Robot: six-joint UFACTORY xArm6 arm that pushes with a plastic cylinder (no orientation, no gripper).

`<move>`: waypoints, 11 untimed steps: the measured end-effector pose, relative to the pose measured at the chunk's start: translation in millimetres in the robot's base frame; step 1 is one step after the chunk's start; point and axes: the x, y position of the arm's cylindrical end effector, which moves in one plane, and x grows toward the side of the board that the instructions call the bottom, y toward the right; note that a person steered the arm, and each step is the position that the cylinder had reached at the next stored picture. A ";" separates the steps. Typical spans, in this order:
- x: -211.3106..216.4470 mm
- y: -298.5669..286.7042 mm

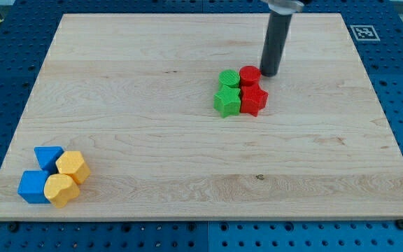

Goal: Move the red circle to the top right of the green circle

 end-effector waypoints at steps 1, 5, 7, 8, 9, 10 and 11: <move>3.9 3.6; 4.0 3.9; 24.8 1.6; 23.4 -23.4; 23.3 -51.5; 24.3 -60.3; 26.4 -77.2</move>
